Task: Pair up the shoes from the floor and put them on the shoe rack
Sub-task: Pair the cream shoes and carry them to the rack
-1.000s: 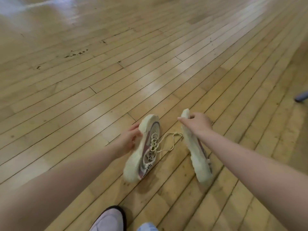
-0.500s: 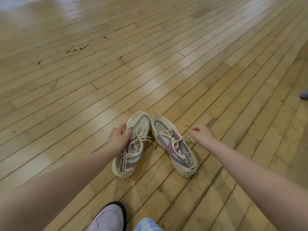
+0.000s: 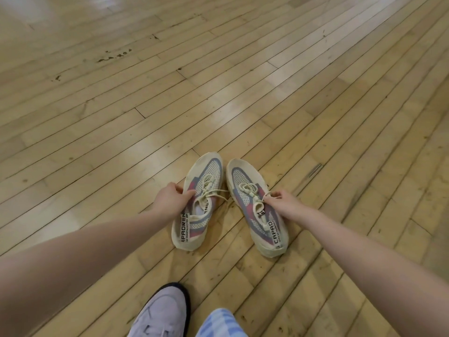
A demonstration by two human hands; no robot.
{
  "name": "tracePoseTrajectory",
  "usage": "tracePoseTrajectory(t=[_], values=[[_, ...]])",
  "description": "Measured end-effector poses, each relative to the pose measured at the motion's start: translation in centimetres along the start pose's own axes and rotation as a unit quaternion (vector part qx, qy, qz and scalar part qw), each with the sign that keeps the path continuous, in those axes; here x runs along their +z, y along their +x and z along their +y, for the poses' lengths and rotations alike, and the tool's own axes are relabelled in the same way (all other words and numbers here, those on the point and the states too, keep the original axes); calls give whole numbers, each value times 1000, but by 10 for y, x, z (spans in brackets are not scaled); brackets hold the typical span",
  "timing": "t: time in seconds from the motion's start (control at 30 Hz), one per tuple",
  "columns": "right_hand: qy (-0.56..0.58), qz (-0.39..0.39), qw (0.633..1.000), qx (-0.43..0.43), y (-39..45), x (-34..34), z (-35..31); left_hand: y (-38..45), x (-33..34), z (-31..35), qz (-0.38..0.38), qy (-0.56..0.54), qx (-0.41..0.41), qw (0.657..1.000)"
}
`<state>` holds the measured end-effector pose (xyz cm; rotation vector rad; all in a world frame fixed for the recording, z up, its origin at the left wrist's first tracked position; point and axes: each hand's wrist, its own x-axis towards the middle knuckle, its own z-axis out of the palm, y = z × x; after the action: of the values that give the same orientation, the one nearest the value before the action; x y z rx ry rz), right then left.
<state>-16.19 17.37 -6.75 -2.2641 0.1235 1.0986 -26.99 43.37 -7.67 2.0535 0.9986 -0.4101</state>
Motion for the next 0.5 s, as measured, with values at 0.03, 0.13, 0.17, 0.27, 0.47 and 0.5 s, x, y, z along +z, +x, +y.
tracePoseTrajectory(t=[0.03, 0.13, 0.17, 0.27, 0.47, 0.5], values=[[13, -22, 1000, 4, 0, 2, 1, 1, 0, 1, 4, -1, -5, 1000], [46, -66, 997, 5, 0, 14, 6, 4, 2, 3, 12, -18, -14, 1000], [67, -71, 995, 5, 0, 18, 5, 4, 3, 3, 9, -30, -17, 999], [121, -58, 991, 10, 2, 27, 1, 4, 4, 4, -3, -61, -23, 998], [136, 2, 991, -5, 4, 31, 1, 8, 1, 5, -36, -122, -50, 991], [117, 17, 993, -13, 4, 33, 2, 9, 2, 4, -31, -132, -53, 989]])
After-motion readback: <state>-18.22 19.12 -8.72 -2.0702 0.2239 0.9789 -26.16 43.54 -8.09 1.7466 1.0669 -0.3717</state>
